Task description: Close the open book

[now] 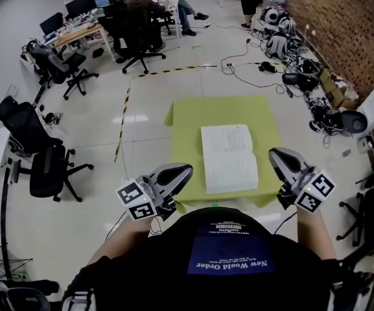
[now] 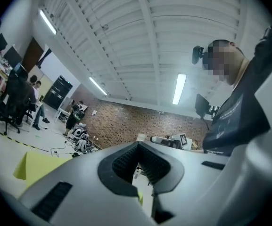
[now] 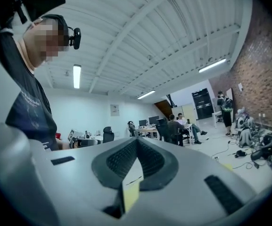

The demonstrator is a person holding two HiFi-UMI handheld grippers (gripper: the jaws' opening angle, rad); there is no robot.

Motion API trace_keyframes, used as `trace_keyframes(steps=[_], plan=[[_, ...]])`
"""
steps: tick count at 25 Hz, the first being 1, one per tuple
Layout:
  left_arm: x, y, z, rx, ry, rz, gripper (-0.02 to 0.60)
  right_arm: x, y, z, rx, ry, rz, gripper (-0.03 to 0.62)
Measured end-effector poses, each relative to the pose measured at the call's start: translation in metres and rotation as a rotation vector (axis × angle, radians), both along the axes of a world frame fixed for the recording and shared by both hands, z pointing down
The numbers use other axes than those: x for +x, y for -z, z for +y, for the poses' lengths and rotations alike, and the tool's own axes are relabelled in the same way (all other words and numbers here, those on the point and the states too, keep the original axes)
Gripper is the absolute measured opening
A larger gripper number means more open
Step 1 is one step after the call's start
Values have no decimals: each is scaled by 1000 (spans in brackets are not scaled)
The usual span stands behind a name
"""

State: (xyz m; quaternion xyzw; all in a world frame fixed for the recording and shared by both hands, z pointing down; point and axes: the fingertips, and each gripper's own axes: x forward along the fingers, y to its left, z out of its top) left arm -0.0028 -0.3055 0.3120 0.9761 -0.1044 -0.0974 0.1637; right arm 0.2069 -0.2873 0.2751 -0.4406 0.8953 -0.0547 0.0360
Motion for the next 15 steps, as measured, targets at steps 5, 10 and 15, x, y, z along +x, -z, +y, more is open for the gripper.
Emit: trace_keyframes(steps=[5,10,15], plan=[[-4,-7,-59,-5,-87,8,2,-19,-3,-36,-28,-60,20,-15],[20,-13,-71,-21,-160,33,2,-11,-8,-50,-58,-87,26,-15],[46,-23,-85,-33,-150,2,2,12,-6,-74,-36,-55,10,-15]])
